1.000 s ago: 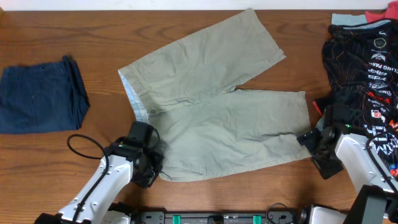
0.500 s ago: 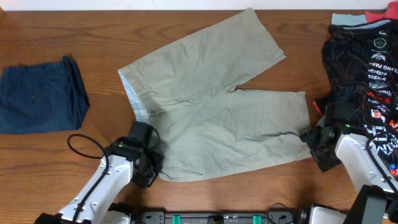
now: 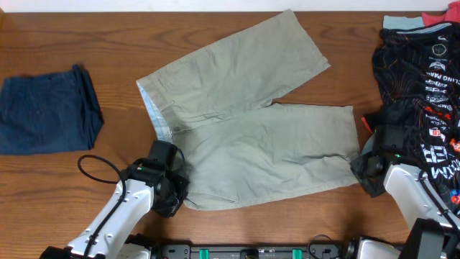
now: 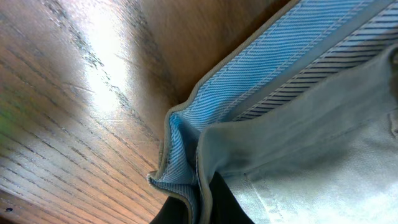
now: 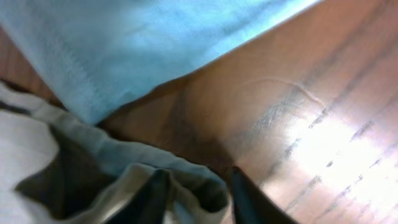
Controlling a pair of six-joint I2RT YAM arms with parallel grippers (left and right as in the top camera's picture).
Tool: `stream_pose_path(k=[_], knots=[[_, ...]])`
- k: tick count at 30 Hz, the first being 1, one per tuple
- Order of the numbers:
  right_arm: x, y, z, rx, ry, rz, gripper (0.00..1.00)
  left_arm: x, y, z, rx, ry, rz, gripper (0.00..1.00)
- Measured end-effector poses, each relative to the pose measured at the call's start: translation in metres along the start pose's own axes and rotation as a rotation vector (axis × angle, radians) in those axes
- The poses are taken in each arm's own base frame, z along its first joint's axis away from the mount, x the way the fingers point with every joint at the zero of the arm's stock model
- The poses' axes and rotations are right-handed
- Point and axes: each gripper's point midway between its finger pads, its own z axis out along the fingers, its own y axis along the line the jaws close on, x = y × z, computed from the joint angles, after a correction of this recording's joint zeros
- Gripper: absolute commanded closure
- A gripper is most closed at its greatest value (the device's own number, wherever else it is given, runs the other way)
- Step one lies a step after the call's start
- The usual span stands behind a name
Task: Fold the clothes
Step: 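Grasp the shorts' bottom-left waistband and bottom-right leg hem with both grippers, then lift the bottom edge and fold it up over the top half with both grippers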
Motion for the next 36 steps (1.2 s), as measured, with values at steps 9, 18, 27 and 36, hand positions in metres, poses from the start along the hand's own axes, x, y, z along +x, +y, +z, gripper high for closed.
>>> stream_pose_path(k=[9, 18, 27, 36], knots=[[0.006, 0.003, -0.001, -0.017, 0.034, -0.042, 0.99, 0.001, 0.007, -0.001, -0.031, 0.002, 0.05, 0.94], [0.012, -0.002, -0.038, 0.013, 0.14, -0.203, 0.99, 0.005, 0.0, -0.022, -0.043, 0.03, 0.357, 0.94], [-0.026, 0.033, -0.133, -0.124, 0.029, -0.328, 0.99, 0.007, -0.055, -0.099, 0.186, -0.084, 0.494, 0.94], [-0.034, 0.016, -0.168, -0.094, 0.051, -0.331, 0.99, 0.035, -0.042, -0.137, 0.331, -0.046, 0.389, 0.94]])
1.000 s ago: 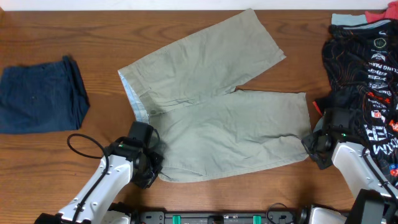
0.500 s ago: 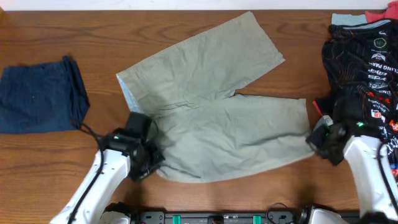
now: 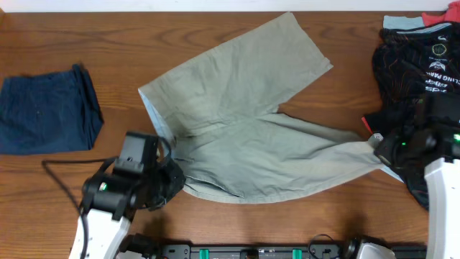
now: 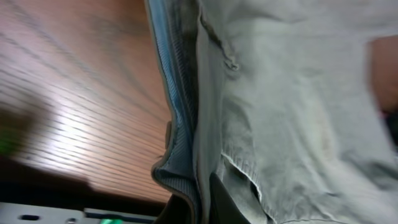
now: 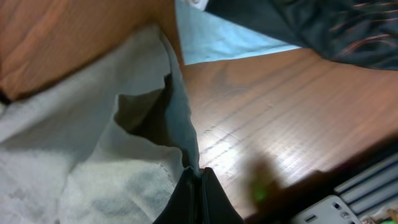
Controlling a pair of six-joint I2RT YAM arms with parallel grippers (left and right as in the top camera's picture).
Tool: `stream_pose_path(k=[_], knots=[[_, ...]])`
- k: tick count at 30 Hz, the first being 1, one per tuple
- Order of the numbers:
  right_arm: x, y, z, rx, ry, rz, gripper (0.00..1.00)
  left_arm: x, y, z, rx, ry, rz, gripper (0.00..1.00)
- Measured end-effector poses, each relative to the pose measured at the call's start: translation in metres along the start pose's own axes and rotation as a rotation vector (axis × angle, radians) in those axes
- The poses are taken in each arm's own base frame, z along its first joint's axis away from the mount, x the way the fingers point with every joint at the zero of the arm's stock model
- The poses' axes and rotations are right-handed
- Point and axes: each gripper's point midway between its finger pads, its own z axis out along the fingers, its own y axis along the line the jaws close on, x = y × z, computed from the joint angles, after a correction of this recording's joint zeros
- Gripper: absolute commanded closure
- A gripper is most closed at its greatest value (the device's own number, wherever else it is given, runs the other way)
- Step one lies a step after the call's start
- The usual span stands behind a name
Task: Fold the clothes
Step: 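Lift the bottom edge and fold it up over the top half with both grippers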
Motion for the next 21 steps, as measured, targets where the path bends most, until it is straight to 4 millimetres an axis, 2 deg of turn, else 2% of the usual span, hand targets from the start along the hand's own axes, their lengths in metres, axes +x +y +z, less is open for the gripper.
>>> stream_pose_path(k=[4, 8, 11, 16, 18, 21], knots=[[-0.017, 0.0, -0.023, -0.025, -0.058, -0.053, 0.99, 0.006, -0.01, -0.018, 0.111, -0.045, 0.01, 0.94], [-0.04, 0.025, -0.048, -0.134, -0.168, -0.155, 0.99, -0.005, -0.028, -0.035, 0.224, -0.144, 0.046, 0.94], [-0.057, 0.046, -0.058, -0.208, -0.253, -0.214, 0.99, -0.025, -0.043, -0.042, 0.268, -0.246, 0.067, 0.93], [-0.083, 0.095, -0.068, -0.341, -0.374, -0.31, 0.99, -0.069, -0.062, -0.043, 0.264, -0.412, 0.063, 0.94], [-0.091, 0.115, -0.065, -0.376, -0.399, -0.342, 0.99, -0.086, -0.066, -0.037, 0.241, -0.453, 0.045, 0.94], [-0.1, 0.146, -0.051, -0.418, -0.404, -0.386, 0.99, -0.112, -0.064, -0.021, 0.191, -0.482, -0.028, 0.94]])
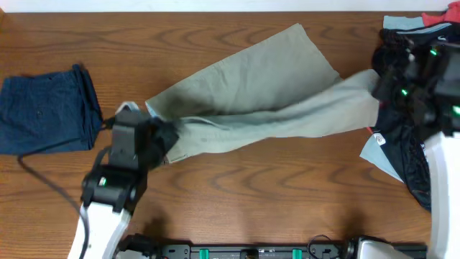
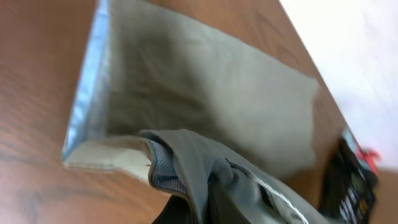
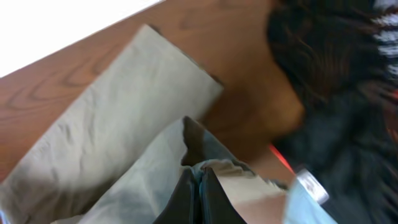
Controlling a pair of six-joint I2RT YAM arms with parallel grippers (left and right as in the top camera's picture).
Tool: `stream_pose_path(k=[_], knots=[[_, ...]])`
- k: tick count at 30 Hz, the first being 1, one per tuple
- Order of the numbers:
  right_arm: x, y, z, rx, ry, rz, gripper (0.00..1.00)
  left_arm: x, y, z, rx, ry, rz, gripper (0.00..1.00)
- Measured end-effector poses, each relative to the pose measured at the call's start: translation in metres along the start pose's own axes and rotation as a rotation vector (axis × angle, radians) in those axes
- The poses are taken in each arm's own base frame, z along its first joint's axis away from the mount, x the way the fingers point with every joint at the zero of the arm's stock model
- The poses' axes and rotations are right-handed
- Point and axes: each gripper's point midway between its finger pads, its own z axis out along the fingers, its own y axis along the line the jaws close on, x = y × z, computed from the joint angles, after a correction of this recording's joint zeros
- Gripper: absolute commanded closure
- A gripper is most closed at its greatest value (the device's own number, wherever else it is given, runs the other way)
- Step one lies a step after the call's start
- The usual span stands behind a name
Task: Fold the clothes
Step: 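Lift the bottom edge and fold it up over the top half with both grippers, then release and regrasp the folded shorts' ends, pulling them straight with both grippers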
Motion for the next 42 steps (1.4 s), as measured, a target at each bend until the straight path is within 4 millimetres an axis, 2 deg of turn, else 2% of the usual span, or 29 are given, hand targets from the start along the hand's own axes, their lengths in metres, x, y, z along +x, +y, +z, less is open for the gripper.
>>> stream_pose_path(k=[4, 12, 13, 14, 15, 16, 17, 18, 22, 26, 29, 33, 37, 41, 42], knots=[[-0.01, 0.02, 0.037, -0.05, -0.015, -0.035, 0.98, -0.026, 0.011, 0.029, -0.058, -0.052, -0.084, 0.94], [-0.034, 0.065, 0.093, -0.173, -0.115, -0.045, 0.99, -0.075, 0.029, 0.065, -0.082, -0.153, -0.182, 0.93], [-0.037, 0.069, 0.099, -0.184, -0.128, -0.044, 0.93, -0.079, 0.029, 0.07, -0.078, -0.163, -0.187, 0.86], [-0.039, 0.073, 0.107, -0.195, -0.139, -0.04, 0.73, -0.083, 0.028, 0.073, -0.069, -0.174, -0.188, 0.72], [-0.041, 0.079, 0.116, -0.211, -0.153, -0.031, 0.32, -0.088, 0.026, 0.078, -0.057, -0.19, -0.185, 0.52], [-0.044, 0.084, 0.125, -0.225, -0.17, -0.022, 0.01, -0.094, 0.024, 0.082, -0.045, -0.206, -0.186, 0.31], [-0.045, 0.088, 0.135, -0.236, -0.182, -0.014, 0.01, -0.099, 0.021, 0.087, -0.03, -0.222, -0.186, 0.18], [-0.044, 0.092, 0.144, -0.246, -0.182, -0.005, 0.01, -0.102, 0.022, 0.092, -0.027, -0.229, -0.189, 0.13], [-0.01, 0.092, 0.183, -0.232, -0.075, 0.024, 0.01, -0.096, 0.041, 0.113, -0.082, -0.178, -0.206, 0.09], [0.038, 0.069, 0.211, -0.143, 0.094, 0.06, 0.01, -0.07, 0.071, 0.127, -0.18, -0.054, -0.236, 0.08], [0.061, 0.051, 0.217, -0.062, 0.169, 0.068, 0.01, -0.053, 0.085, 0.131, -0.235, 0.019, -0.232, 0.08], [0.075, 0.028, 0.22, 0.056, 0.207, 0.067, 0.01, -0.039, 0.096, 0.129, -0.284, 0.079, -0.207, 0.08], [0.083, 0.013, 0.228, 0.12, 0.219, 0.054, 0.01, -0.037, 0.097, 0.128, -0.288, 0.093, -0.174, 0.08], [0.103, -0.001, 0.241, 0.17, 0.272, 0.038, 0.01, -0.034, 0.1, 0.129, -0.29, 0.107, -0.131, 0.08], [0.105, -0.007, 0.245, 0.197, 0.272, 0.024, 0.07, -0.033, 0.101, 0.13, -0.293, 0.115, -0.118, 0.08]])
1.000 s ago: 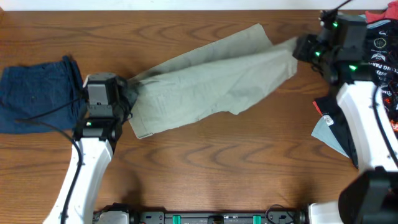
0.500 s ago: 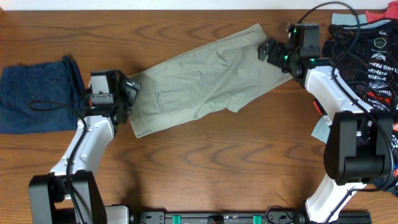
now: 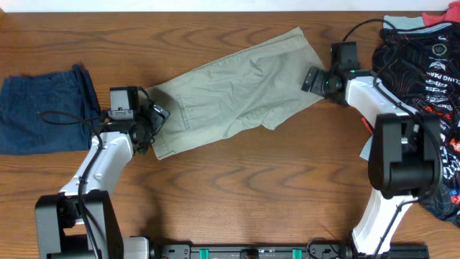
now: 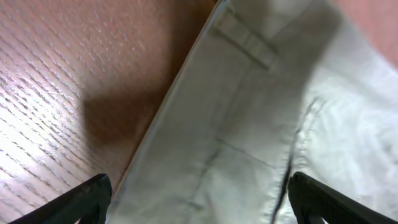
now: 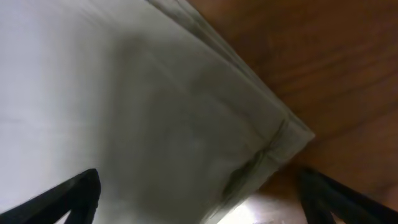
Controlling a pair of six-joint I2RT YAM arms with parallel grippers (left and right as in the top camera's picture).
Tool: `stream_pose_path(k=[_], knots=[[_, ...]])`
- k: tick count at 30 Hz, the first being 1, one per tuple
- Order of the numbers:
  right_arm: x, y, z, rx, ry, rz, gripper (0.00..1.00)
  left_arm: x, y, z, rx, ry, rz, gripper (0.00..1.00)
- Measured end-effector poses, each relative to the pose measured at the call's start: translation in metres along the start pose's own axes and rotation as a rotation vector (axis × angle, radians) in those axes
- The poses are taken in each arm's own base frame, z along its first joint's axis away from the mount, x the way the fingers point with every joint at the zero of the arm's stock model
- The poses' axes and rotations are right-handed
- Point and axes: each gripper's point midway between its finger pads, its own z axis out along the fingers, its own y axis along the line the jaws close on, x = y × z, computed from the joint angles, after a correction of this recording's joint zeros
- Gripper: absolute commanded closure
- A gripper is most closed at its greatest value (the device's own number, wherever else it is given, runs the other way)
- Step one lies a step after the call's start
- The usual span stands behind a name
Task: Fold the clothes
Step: 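Release and regrasp the folded shorts' ends, pulling them straight with both grippers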
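The khaki shorts point(image 3: 230, 93) lie folded leg over leg in a slanted band across the table's middle. My left gripper point(image 3: 152, 119) stands open over the waistband end, where the left wrist view shows the belt loops and seam point(image 4: 249, 124) between wide-apart fingers point(image 4: 93, 194). My right gripper point(image 3: 313, 79) is open at the hem end, and the right wrist view shows the stacked hems point(image 5: 273, 137) between its spread fingers point(image 5: 78, 193). Nothing is gripped.
A folded navy garment point(image 3: 43, 115) lies at the left edge. A pile of black printed clothes point(image 3: 424, 79) fills the right side, with a red and pale blue piece at the far right corner. Bare wooden table point(image 3: 251, 201) runs along the front.
Both grippers held the lifted near leg of the shorts. Now that leg lies on top of the far leg, both grippers are open, and they sit low at the two ends.
The shorts lay spread flat with my grippers shut on the near waist corner and near hem. Then the near edge was raised and stretched, then carried over toward the far leg. Now the shorts lie folded in half and released.
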Motion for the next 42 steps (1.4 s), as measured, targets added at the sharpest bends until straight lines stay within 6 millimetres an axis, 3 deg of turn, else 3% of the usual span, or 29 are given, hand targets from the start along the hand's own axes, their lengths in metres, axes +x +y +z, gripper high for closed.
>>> stream_pose_path(k=[1, 4, 5, 11, 15, 18, 23, 26, 27, 28, 29, 30, 38, 42], knots=[[-0.001, 0.002, 0.0, -0.006, 0.001, -0.005, 0.2, 0.002, 0.002, 0.003, -0.008, 0.009, 0.009, 0.09], [-0.001, -0.004, 0.003, 0.026, 0.007, -0.021, 0.85, 0.008, 0.01, 0.01, -0.038, 0.038, 0.032, 0.15], [0.002, -0.007, 0.004, 0.041, 0.019, -0.031, 0.99, 0.011, 0.014, 0.012, -0.052, 0.051, 0.04, 0.18], [0.037, -0.027, -0.011, 0.131, 0.195, -0.063, 0.99, 0.036, 0.045, 0.013, -0.174, 0.158, 0.042, 0.25], [0.081, -0.068, -0.038, 0.334, 0.38, -0.031, 0.99, 0.048, 0.059, 0.008, -0.227, 0.214, 0.083, 0.26], [0.103, -0.098, -0.053, 0.483, 0.461, -0.012, 0.99, 0.053, 0.062, 0.005, -0.227, 0.248, 0.145, 0.26], [0.109, -0.123, -0.061, 0.596, 0.477, 0.0, 0.99, 0.057, 0.058, 0.002, -0.189, 0.279, 0.241, 0.25], [0.108, -0.125, -0.062, 0.608, 0.47, 0.004, 0.96, 0.055, 0.051, -0.003, -0.15, 0.271, 0.297, 0.19], [0.108, -0.125, -0.062, 0.608, 0.466, 0.006, 0.89, 0.054, 0.047, -0.005, -0.132, 0.262, 0.323, 0.16], [0.107, -0.125, -0.063, 0.607, 0.458, 0.014, 0.74, 0.051, 0.042, -0.008, -0.111, 0.247, 0.353, 0.1], [0.106, -0.125, -0.065, 0.607, 0.449, 0.017, 0.05, 0.049, 0.038, -0.009, -0.092, 0.234, 0.375, 0.07], [0.103, -0.124, -0.069, 0.605, 0.437, 0.017, 0.01, 0.047, 0.035, -0.01, -0.076, 0.223, 0.389, 0.07], [0.063, -0.101, -0.124, 0.462, 0.248, 0.021, 0.01, 0.043, 0.014, -0.005, 0.028, 0.206, 0.469, 0.06], [0.055, -0.089, -0.145, 0.377, 0.206, -0.005, 0.01, 0.048, 0.007, 0.007, 0.077, 0.235, 0.475, 0.12]])
